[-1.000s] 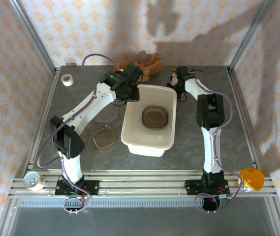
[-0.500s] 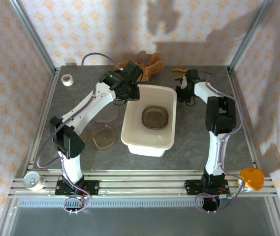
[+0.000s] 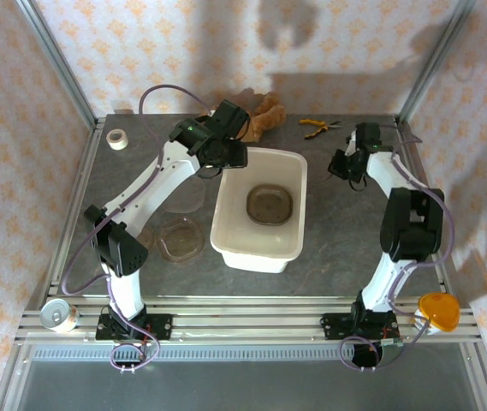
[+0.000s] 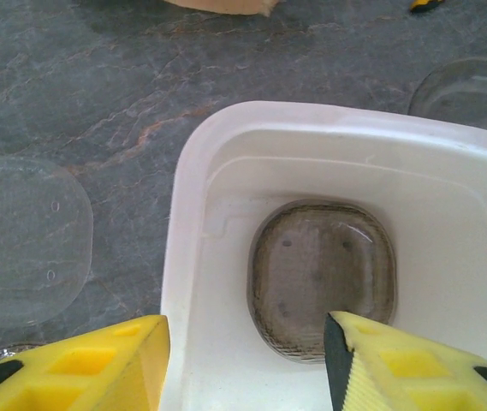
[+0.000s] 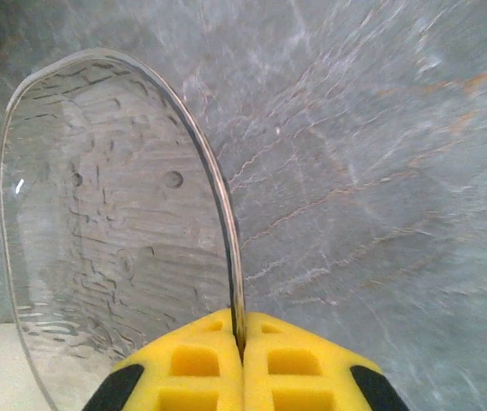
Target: Place the plates into the plastic bin on the countertop
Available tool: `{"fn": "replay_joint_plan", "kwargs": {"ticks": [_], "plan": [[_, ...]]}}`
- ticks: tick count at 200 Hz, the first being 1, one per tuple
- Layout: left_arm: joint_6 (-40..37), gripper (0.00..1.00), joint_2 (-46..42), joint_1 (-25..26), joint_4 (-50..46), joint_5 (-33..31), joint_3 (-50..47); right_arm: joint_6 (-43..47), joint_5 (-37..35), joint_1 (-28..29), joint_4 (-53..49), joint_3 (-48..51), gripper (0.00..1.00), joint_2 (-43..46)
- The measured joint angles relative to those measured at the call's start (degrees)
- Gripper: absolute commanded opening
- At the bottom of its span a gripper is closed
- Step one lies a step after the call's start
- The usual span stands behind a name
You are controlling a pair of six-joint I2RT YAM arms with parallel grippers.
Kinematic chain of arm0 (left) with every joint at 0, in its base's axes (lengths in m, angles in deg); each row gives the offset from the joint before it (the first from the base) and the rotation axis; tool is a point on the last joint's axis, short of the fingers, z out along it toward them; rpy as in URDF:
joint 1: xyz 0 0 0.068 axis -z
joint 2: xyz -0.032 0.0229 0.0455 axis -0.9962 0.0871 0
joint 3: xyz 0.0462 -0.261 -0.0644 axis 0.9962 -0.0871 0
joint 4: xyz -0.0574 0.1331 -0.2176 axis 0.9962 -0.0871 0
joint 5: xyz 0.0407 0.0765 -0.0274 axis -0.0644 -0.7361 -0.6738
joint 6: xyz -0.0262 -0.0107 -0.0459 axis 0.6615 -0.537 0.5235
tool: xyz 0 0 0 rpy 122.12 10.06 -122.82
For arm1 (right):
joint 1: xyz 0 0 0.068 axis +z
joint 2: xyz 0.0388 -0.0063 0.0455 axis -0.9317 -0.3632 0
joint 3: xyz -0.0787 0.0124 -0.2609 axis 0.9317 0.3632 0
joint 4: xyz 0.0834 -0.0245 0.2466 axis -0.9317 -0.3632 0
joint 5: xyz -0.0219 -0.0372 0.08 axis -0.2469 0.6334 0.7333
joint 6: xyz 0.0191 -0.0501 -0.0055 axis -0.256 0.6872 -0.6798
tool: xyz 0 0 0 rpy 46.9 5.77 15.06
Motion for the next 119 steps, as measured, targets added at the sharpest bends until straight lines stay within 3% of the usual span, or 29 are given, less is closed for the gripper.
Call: {"fn": "replay_joint_plan", "kwargs": {"ticks": [64,119], "plan": [[-4.11,0.61,1.6,3.06,3.39,2.51,5.49,2.19,-7.34,-2.05,-8.2,-1.05,0.0,19.26],[-5.38,0.66,3.37,4.7,10.64,8.28,9.57,2.36,-4.22,0.39,-12.98,-1.33,0.0,29.75]]}}
